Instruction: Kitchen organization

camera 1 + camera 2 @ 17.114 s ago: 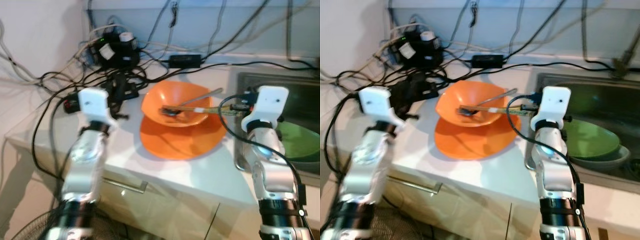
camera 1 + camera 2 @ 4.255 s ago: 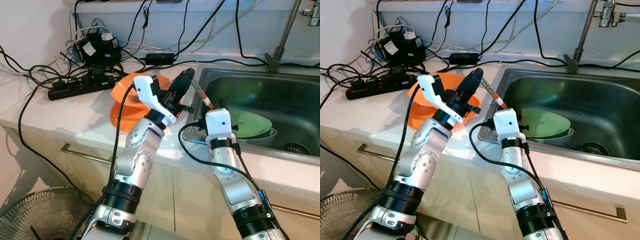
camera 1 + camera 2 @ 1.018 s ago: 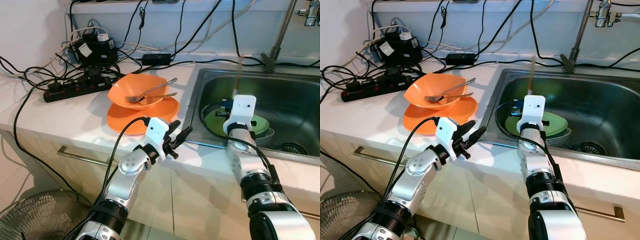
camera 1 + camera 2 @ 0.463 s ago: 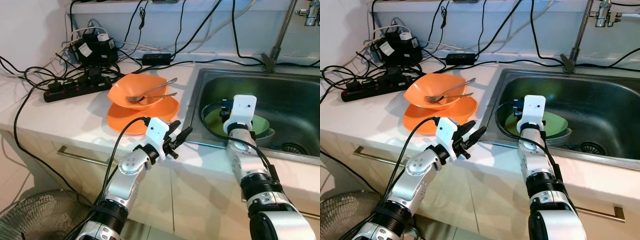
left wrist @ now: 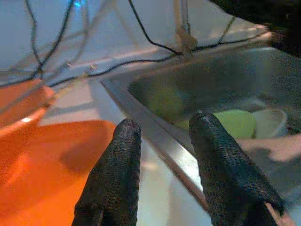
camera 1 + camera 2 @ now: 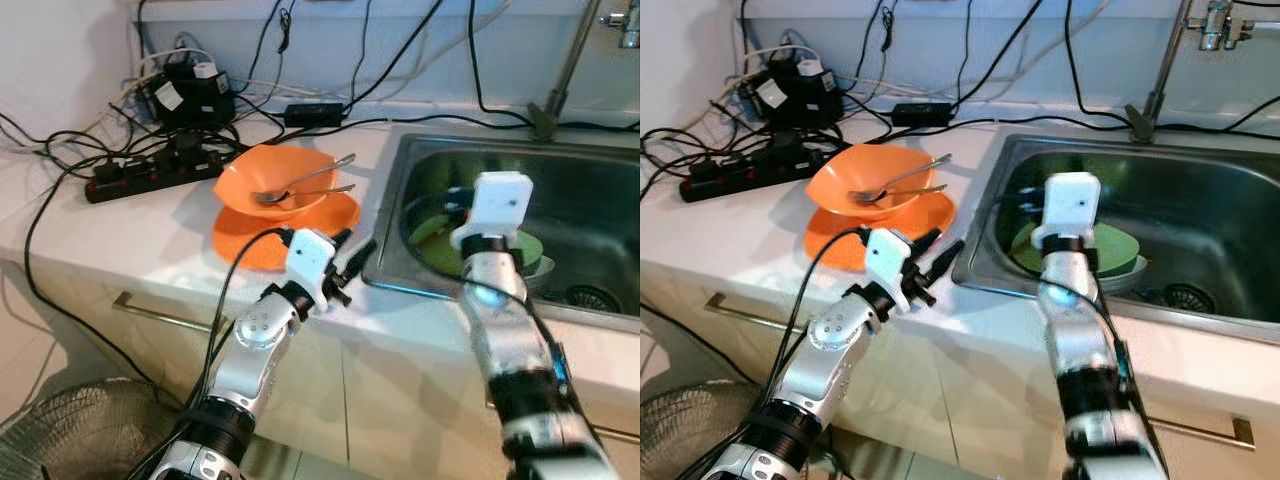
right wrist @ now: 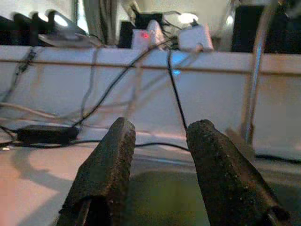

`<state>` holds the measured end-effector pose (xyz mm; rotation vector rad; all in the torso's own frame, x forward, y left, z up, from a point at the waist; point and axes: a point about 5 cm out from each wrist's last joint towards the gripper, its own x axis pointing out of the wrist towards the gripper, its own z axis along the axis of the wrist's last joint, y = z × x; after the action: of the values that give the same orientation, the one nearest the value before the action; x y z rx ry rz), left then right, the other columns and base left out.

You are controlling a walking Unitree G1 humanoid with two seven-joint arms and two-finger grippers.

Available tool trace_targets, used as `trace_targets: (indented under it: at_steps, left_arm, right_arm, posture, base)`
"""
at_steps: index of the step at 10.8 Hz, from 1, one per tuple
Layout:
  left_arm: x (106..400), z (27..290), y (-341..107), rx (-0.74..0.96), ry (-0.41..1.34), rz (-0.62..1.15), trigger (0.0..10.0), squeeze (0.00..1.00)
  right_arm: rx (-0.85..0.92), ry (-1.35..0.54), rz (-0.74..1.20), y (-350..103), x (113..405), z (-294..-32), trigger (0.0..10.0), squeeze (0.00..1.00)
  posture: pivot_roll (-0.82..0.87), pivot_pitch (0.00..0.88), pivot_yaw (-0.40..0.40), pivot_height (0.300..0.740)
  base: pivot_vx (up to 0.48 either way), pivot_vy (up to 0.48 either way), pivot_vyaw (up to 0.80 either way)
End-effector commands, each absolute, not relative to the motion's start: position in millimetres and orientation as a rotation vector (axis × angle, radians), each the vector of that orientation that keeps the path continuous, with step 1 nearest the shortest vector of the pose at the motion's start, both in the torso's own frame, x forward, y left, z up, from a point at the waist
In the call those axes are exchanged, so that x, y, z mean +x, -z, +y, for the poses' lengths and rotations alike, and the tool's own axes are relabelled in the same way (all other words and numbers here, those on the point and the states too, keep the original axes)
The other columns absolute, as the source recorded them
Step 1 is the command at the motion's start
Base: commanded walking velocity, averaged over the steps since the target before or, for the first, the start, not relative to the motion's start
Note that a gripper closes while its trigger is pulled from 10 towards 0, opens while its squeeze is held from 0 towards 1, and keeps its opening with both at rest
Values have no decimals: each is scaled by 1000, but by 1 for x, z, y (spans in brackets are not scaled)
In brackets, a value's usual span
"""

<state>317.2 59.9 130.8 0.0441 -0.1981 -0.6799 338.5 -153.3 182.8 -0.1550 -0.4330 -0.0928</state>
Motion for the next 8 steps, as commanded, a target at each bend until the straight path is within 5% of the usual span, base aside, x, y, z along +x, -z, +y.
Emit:
trace_targets:
  at_steps: [1, 8]
  left_arm:
    - [322, 67, -136, 62, 635, -222, 10000, 0]
    - [326, 80, -147, 162, 517, -322, 10000, 0]
  right_arm:
    - [-149, 69, -442, -183, 333, -148, 10000, 0]
    - [-132, -5, -342, -143, 298, -130, 10000, 0]
  posture:
    - [39, 0, 108, 740]
    - [31, 0, 118, 740]
  base:
    - [0, 0, 0]
    - [0, 0, 0]
